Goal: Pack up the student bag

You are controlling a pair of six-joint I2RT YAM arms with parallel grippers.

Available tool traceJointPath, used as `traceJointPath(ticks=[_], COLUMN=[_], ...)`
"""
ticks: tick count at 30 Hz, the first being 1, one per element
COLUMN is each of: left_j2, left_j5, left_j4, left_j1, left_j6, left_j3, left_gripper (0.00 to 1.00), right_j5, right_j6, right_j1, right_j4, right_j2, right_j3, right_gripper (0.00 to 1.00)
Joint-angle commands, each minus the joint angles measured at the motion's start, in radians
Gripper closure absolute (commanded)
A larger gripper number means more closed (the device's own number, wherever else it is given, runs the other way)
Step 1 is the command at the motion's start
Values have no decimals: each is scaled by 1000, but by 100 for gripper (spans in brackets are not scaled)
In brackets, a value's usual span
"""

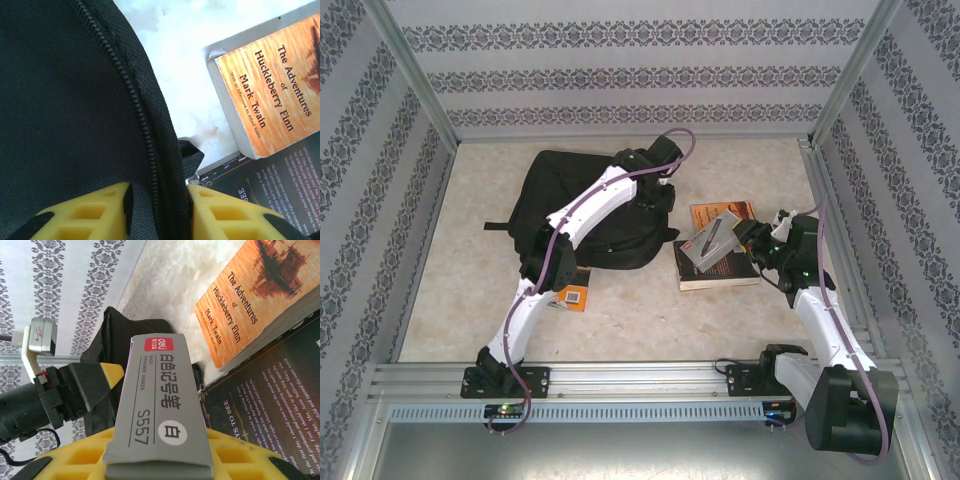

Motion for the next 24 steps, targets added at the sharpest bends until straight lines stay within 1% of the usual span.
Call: traceJointPath(ticks=[1, 6, 8, 13, 17, 20, 23, 24], left_j2=[-36, -41, -56, -118, -164, -201, -231, -235], left_j5=[18, 47, 56, 104, 171, 201, 288, 334], left_j4=[6, 8, 12, 15, -4, -5, 34, 45], left_j1=[23, 29, 31, 51, 79, 97, 103, 103], left_j6=[0, -1, -5, -21, -36, -45, -68, -77], left_j3=[11, -14, -17, -9, -4, -27, -97, -121], left_gripper=[74, 89, 93, 94, 94, 94, 93, 93], right_j5=[-11, -10, -8, -3, 16, 30, 29, 29], right_j6=[-13, -14, -16, -17, -22, -27, -22, -23], right_j1=[4, 9, 10, 21, 55, 84, 105, 109], right_j4=[37, 33, 29, 26, 26, 21, 23, 23], right_j2=[-5, -12, -13, -13, -12, -9, 1, 6], right_j3=[-10, -8, -8, -3, 12, 35, 59, 67], right_gripper=[67, 68, 68, 69, 70, 70, 70, 69])
